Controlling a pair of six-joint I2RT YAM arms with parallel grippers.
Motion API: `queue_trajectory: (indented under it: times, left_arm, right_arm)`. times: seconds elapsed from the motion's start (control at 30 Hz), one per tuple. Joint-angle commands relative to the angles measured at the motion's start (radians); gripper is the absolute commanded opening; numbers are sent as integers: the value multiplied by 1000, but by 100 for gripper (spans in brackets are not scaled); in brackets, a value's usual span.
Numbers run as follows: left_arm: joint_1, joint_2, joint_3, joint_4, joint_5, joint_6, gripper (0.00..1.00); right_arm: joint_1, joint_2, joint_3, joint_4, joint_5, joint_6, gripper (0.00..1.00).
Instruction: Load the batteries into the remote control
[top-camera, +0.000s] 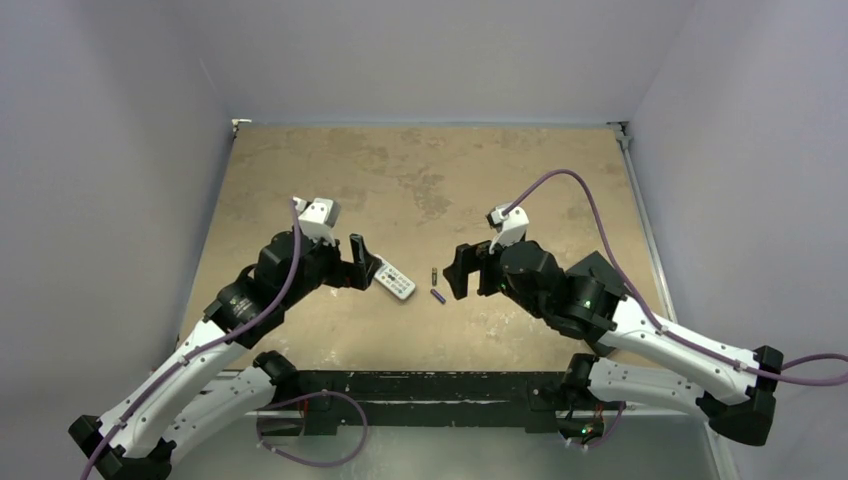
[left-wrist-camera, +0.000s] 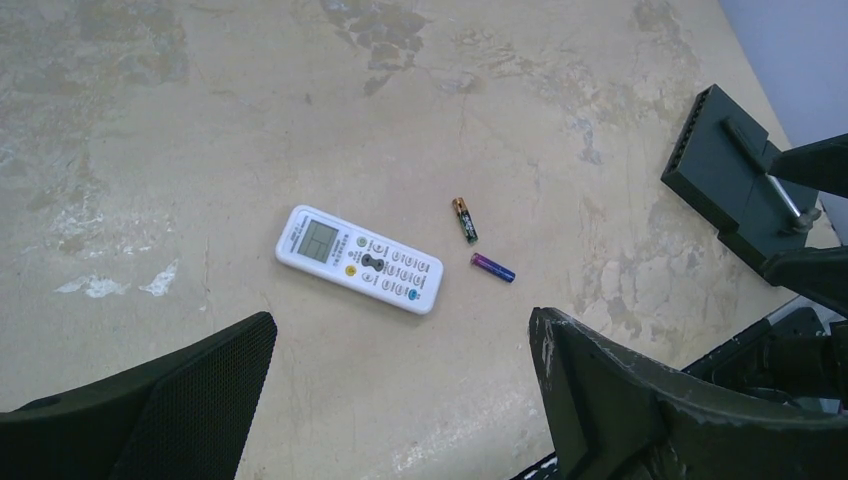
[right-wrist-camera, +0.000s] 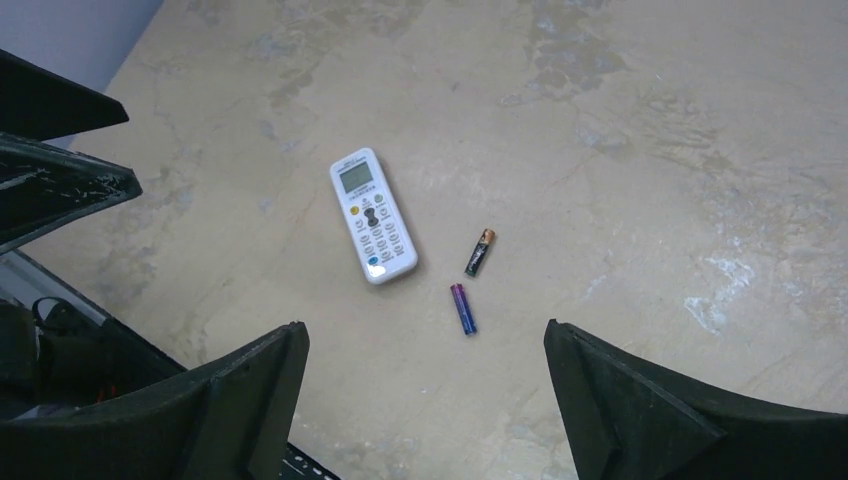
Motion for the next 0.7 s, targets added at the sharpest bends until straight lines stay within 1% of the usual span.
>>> queue_trajectory:
  times: [0.0,0.13,0.2,0.23,0.4,0.67]
  left_arm:
    - [-2,-8,-6,17,14,-11,99]
    - [0,-20,-12,23,20,-15,99]
    - [-1,-28,-12,20,5,-18,99]
    - [-1,-32,-11,17,-1,-20,99]
    - [8,-69,-10,2,-57,-36,99]
    - [26,-142,-1,-34,-170,-62,98]
  right_arm:
    - [1,-3,12,23,-27,-40,99]
    - [1,-36,-29,107,-67,-99,99]
    - [1,-15,-20,104,-75,-127,99]
    - [1,3,-9,100,-60,-150,99]
    - [1,98,17,129,-118,-198,98]
    - [2,282,79,168,-210,-212,96]
